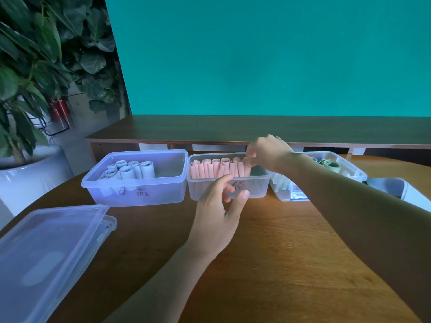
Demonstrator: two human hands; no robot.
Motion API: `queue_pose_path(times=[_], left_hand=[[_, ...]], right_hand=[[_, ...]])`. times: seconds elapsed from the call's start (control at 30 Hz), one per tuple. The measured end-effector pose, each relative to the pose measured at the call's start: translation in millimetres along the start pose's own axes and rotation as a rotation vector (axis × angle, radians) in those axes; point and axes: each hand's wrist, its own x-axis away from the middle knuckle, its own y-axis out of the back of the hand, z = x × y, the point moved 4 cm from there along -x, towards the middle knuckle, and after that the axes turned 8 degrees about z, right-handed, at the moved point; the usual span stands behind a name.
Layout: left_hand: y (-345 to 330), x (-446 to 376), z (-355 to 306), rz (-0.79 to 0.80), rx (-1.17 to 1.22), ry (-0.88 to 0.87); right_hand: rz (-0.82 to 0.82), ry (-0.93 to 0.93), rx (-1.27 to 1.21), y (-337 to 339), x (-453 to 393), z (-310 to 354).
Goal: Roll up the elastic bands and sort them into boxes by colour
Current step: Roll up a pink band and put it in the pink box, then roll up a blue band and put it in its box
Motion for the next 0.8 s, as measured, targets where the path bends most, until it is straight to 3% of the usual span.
queue_pose_path(times=[0.37, 0.53, 0.67, 0.8], left_hand=[[1.1, -1.0, -0.1, 0.000, 0.002, -0.014], [-0.2, 2.8, -7.8, 0.014, -0.045, -0.020], [-16.8, 11.0, -24.1, 0.098, -0.037, 0.031], [-65.4, 22.6, -51.9, 0.303, -0.023, 0.080]], right_hand=[[-0.009, -0.032, -0.201, 15.6, 17.3, -16.9], [-0.137, -0.019, -0.374, 29.0, 73.5, -36.7], [-0.229, -0.064, -0.471, 22.8, 152.4, -55.2], [-0.320, -0.215, -0.570, -0.6, 239.2, -83.9]])
